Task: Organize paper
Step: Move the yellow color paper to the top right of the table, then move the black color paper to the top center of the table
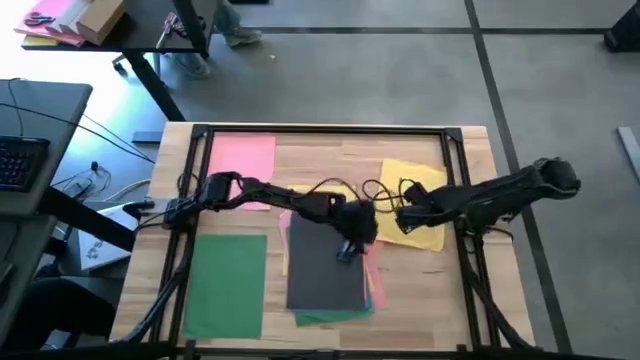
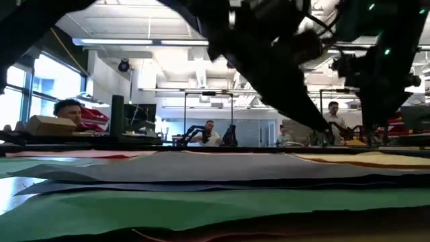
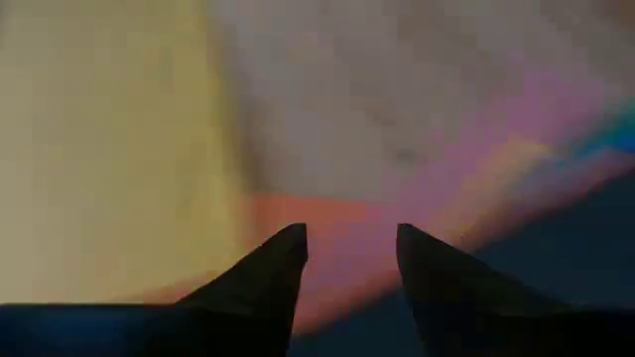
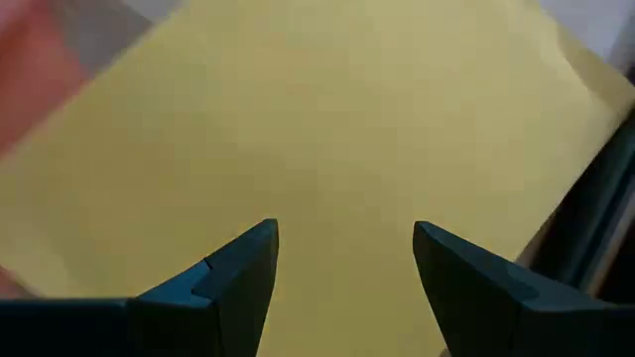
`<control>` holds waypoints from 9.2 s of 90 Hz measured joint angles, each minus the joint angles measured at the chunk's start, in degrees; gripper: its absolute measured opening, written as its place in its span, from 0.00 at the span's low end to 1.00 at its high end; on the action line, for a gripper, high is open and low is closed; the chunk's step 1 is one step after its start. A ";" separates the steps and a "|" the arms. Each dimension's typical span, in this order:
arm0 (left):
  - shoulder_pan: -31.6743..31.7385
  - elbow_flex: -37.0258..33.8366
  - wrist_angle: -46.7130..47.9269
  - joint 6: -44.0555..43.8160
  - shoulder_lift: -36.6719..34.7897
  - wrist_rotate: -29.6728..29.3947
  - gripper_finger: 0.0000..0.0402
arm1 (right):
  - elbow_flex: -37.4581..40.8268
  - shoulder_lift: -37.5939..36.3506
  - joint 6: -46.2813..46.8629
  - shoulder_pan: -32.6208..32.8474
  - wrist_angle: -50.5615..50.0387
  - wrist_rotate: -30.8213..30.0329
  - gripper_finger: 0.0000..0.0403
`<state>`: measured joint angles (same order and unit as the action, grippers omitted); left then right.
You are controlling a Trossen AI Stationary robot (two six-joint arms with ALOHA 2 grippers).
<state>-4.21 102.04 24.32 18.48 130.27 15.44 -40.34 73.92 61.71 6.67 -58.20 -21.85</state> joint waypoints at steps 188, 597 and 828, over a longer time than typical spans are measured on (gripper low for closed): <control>-11.33 -56.95 -27.87 -16.45 -60.51 -26.24 0.23 | -8.67 4.48 -31.77 5.59 19.75 -18.61 0.55; -16.06 -58.01 -73.88 -31.46 -9.94 -38.49 0.46 | -56.28 53.28 -42.37 31.08 9.75 -10.70 0.74; -16.08 -58.03 -74.36 -29.31 -10.07 -39.93 0.46 | -61.81 56.53 -44.13 30.32 4.82 -0.25 0.07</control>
<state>-20.29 44.01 -50.04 -10.83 120.20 -24.49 -102.15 130.45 17.58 36.99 -53.38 -22.10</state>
